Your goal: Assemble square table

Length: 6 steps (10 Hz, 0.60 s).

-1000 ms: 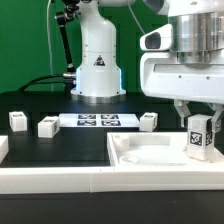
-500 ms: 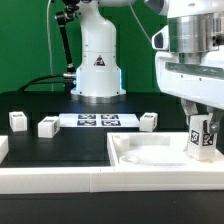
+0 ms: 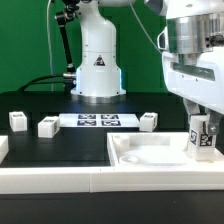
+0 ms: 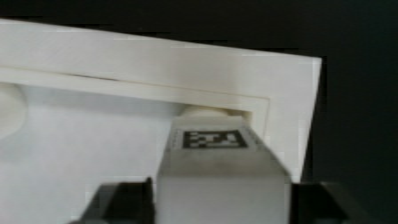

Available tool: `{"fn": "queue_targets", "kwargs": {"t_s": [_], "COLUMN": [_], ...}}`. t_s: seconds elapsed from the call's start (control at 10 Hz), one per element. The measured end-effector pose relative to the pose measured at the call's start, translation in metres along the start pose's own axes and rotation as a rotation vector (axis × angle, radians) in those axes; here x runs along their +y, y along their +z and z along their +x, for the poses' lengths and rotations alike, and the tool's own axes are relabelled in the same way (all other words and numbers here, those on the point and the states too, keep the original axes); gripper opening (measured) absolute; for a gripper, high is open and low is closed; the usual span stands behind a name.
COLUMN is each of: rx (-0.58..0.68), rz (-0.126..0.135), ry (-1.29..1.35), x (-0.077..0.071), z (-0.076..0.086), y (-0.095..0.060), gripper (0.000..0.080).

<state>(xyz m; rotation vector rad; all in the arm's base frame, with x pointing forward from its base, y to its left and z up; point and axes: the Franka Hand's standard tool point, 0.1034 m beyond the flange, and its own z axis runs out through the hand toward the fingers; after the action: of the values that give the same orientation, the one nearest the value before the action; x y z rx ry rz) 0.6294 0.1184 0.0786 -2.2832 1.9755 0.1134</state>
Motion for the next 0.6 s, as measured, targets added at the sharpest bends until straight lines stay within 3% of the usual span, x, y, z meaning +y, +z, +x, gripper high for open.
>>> {"fn": "queue_targets", "kwargs": {"t_s": [0.1, 0.2, 0.3, 0.6], "rx": [0.000, -0.001, -0.006, -0.007], "rz": [0.000, -0.005, -0.021, -0.016], "ry": [-0.008, -0.054, -0.107, -0.342], "x": [0.0001, 0.0005, 0.0009, 0.0002], "z": [-0.0003, -0.0006, -0.0018, -0.0012], "y": [0.0002, 0.0003, -0.0004, -0.0004], "gripper": [0.0508, 0.0508, 0.0624, 0.0647]}}
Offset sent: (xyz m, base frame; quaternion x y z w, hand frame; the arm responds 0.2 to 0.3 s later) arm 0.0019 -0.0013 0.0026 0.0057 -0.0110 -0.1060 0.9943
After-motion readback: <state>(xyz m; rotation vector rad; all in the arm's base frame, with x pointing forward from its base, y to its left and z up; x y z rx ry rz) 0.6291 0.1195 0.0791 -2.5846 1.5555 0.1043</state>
